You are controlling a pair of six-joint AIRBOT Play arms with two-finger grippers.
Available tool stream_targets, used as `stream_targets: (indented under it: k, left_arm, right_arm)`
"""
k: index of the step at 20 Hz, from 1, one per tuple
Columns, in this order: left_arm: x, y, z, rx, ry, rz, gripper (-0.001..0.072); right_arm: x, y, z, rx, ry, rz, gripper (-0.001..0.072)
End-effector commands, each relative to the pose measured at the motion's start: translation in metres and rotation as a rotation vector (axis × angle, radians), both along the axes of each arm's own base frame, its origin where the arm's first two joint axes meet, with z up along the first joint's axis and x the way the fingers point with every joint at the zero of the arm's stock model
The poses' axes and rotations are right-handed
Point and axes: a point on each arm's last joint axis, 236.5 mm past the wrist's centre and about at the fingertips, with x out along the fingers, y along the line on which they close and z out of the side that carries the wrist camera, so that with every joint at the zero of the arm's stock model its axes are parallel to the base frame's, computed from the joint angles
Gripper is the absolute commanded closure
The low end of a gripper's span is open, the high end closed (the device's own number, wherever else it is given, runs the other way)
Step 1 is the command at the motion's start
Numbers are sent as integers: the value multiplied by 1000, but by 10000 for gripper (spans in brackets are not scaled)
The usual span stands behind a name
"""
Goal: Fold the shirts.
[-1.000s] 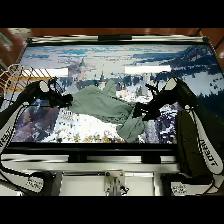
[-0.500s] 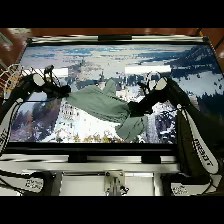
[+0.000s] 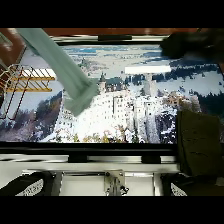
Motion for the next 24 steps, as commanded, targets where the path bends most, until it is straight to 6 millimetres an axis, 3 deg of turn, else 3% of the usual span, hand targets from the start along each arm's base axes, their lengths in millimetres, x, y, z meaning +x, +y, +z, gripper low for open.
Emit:
stream_targets:
  k: [1, 4, 7, 10, 12, 15, 19, 21, 22, 23, 24]
  left_arm:
    - [-98, 9, 97, -30, -259, 2, 673]
    - [-122, -9, 105, -85, -264, -87, 673]
    - [-115, -47, 98, -155, -223, -225, 673]
    - [-101, -101, 88, -222, -185, -374, 673]
    - [-86, -150, 67, -230, -134, -470, 673]
    - [-56, -237, -8, -205, 62, -597, 673]
    - [-42, -366, -153, -109, 345, -738, 672]
    - [-42, -406, -233, -60, 503, -762, 644]
    - [-39, -414, -268, -70, 602, -747, 391]
    - [-35, -412, -290, -75, 680, -725, 110]
    - [-28, -398, -304, -63, 741, -700, 25]
  right_arm:
    - [-58, -32, 113, 83, -327, -83, 648]
    - [-81, -35, 104, 81, -264, -79, 648]
    - [-79, -33, 69, 31, -129, -65, 648]
    - [-66, -31, 55, 15, -86, -70, 647]
    - [-56, -29, 50, 20, -72, -75, 647]
    - [-44, -36, 46, -1, -74, -112, 647]
    - [-32, -81, 46, -84, -100, -286, 647]
    - [-30, -93, 43, -96, -92, -343, 646]
    - [-29, -97, 39, -104, -76, -356, 633]
    - [-29, -99, 32, -120, -50, -362, 523]
    - [-28, -102, 23, -141, -17, -371, 318]
